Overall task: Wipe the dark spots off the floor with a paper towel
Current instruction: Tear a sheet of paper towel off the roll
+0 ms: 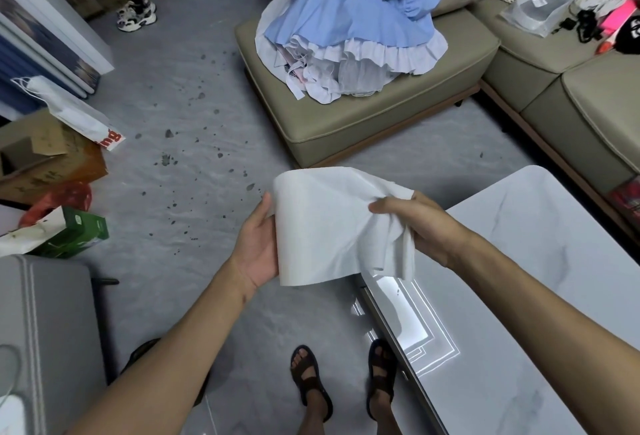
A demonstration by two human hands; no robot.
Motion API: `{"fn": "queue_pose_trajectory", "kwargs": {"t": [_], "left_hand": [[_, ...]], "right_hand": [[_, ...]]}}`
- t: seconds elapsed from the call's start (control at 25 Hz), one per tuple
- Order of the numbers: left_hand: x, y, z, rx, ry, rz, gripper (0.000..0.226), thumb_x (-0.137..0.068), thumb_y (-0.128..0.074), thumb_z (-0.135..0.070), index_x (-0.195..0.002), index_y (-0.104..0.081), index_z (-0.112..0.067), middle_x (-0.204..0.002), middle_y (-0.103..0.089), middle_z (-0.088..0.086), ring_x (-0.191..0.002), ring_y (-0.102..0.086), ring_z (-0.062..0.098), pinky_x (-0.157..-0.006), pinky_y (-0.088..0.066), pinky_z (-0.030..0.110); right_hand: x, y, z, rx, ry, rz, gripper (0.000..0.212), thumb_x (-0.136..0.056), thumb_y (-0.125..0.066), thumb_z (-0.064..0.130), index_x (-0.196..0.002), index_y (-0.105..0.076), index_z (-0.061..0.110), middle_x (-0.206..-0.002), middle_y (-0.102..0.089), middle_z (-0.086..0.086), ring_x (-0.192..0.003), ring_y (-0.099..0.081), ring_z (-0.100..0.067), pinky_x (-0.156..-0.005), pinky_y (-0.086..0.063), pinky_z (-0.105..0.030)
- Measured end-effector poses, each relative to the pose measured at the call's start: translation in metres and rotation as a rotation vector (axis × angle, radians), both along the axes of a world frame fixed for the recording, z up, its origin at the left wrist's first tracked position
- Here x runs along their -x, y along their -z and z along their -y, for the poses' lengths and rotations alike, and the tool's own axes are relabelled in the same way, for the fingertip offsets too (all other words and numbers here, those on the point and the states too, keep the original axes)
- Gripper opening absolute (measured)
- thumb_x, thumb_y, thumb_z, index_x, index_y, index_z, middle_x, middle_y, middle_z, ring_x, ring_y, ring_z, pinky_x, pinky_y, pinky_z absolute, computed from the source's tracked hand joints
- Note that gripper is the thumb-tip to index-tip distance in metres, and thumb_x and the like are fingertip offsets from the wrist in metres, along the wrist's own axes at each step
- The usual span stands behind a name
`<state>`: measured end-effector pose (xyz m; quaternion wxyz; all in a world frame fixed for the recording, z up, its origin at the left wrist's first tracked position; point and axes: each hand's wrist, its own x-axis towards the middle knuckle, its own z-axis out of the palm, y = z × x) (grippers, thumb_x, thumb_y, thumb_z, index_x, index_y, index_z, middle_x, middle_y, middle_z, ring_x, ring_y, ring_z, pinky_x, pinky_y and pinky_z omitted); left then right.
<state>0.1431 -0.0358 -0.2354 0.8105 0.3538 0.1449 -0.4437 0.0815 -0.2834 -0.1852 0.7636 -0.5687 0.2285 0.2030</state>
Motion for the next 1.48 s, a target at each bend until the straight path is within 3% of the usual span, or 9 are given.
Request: {"fn": "queue_pose_trajectory", "kwargs": {"t": [0.32,0.52,0.72,0.92,1.04,1.2,1.28,1.4,1.48], "left_hand": [[0.003,-0.004,-0.001,0.081,-0.033,0.011,0.071,-0.078,-0.055,-0.066,-0.131,-0.058,-0.018,-0.135,-0.059,0.006,-0.123,-0.057,0.026,-0.097,-0.05,0.042],[-0.006,-0.008,-0.021,0.027,-0.062,0.034,0.048,-0.08,-0.064,-0.044,-0.117,-0.068,-0.014,-0.117,-0.07,0.009,-0.107,-0.067,0.028,-0.084,-0.056,0.041],[-0.007,-0.014,-0.024,0.064,-0.094,0.036,0.053,-0.088,-0.052,-0.049,-0.126,-0.062,-0.014,-0.13,-0.063,0.01,-0.118,-0.061,0.029,-0.092,-0.052,0.043],[-0.014,-0.016,-0.035,-0.058,-0.044,0.043,0.048,-0.085,-0.054,-0.053,-0.119,-0.067,-0.021,-0.12,-0.069,0.005,-0.111,-0.065,0.028,-0.091,-0.052,0.043],[-0.019,-0.027,-0.041,-0.243,-0.002,0.082,0.044,-0.077,-0.064,-0.048,-0.109,-0.073,-0.018,-0.114,-0.071,0.008,-0.104,-0.068,0.029,-0.083,-0.056,0.042],[-0.019,-0.054,-0.028,-0.531,0.152,0.316,0.055,-0.072,-0.076,-0.043,-0.119,-0.064,-0.017,-0.119,-0.069,0.01,-0.107,-0.068,0.028,-0.085,-0.057,0.044],[-0.017,-0.068,-0.017,-0.589,0.171,0.413,0.064,-0.067,-0.081,-0.042,-0.122,-0.058,-0.017,-0.117,-0.07,0.008,-0.104,-0.069,0.026,-0.086,-0.056,0.045],[-0.015,-0.088,-0.004,-0.509,0.304,0.464,0.058,-0.067,-0.08,-0.04,-0.119,-0.062,-0.02,-0.115,-0.071,0.007,-0.103,-0.069,0.024,-0.081,-0.057,0.038],[-0.012,-0.097,0.002,-0.41,0.38,0.421,0.053,-0.065,-0.081,-0.039,-0.113,-0.068,-0.02,-0.114,-0.071,0.009,-0.101,-0.069,0.025,-0.078,-0.057,0.036]], "right_hand": [[-0.005,-0.001,0.01,-0.218,0.18,0.063,0.046,-0.08,-0.052,0.009,-0.125,-0.059,0.006,-0.125,-0.063,-0.018,-0.116,-0.06,-0.033,-0.1,-0.046,-0.046],[0.005,-0.001,0.025,-0.338,0.32,0.039,0.042,-0.085,-0.043,0.008,-0.123,-0.059,0.002,-0.109,-0.071,-0.014,-0.098,-0.069,-0.028,-0.074,-0.058,-0.035],[0.011,-0.003,0.023,-0.363,0.441,-0.079,0.033,-0.086,-0.041,0.016,-0.11,-0.061,0.006,-0.072,-0.072,-0.007,-0.043,-0.064,-0.023,-0.033,-0.046,-0.023],[0.014,0.001,0.027,-0.276,0.437,-0.088,0.023,-0.086,-0.049,0.019,-0.093,-0.071,0.013,-0.077,-0.074,-0.007,-0.057,-0.07,-0.023,-0.041,-0.051,-0.028],[0.016,0.015,0.035,0.031,0.371,-0.074,0.027,-0.083,-0.059,0.016,-0.104,-0.069,0.003,-0.092,-0.072,-0.012,-0.074,-0.069,-0.023,-0.056,-0.054,-0.026],[0.025,0.035,0.043,0.779,-0.023,-0.065,0.014,-0.077,-0.072,0.022,-0.071,-0.065,0.012,-0.071,-0.065,-0.003,-0.063,-0.058,-0.022,-0.054,-0.043,-0.026],[0.027,0.035,0.043,0.911,-0.172,0.001,0.014,-0.074,-0.075,0.02,-0.077,-0.061,0.017,-0.077,-0.061,0.003,-0.075,-0.055,-0.022,-0.063,-0.043,-0.03],[0.017,0.018,0.03,0.551,-0.265,0.178,0.082,-0.07,-0.084,0.019,-0.139,-0.042,0.029,-0.133,-0.052,0.012,-0.115,-0.052,-0.005,-0.092,-0.046,-0.025],[0.003,0.0,0.008,0.309,-0.381,0.257,0.108,-0.068,-0.085,0.022,-0.15,-0.017,0.035,-0.145,-0.039,0.018,-0.117,-0.047,0.01,-0.088,-0.042,-0.008]]}}
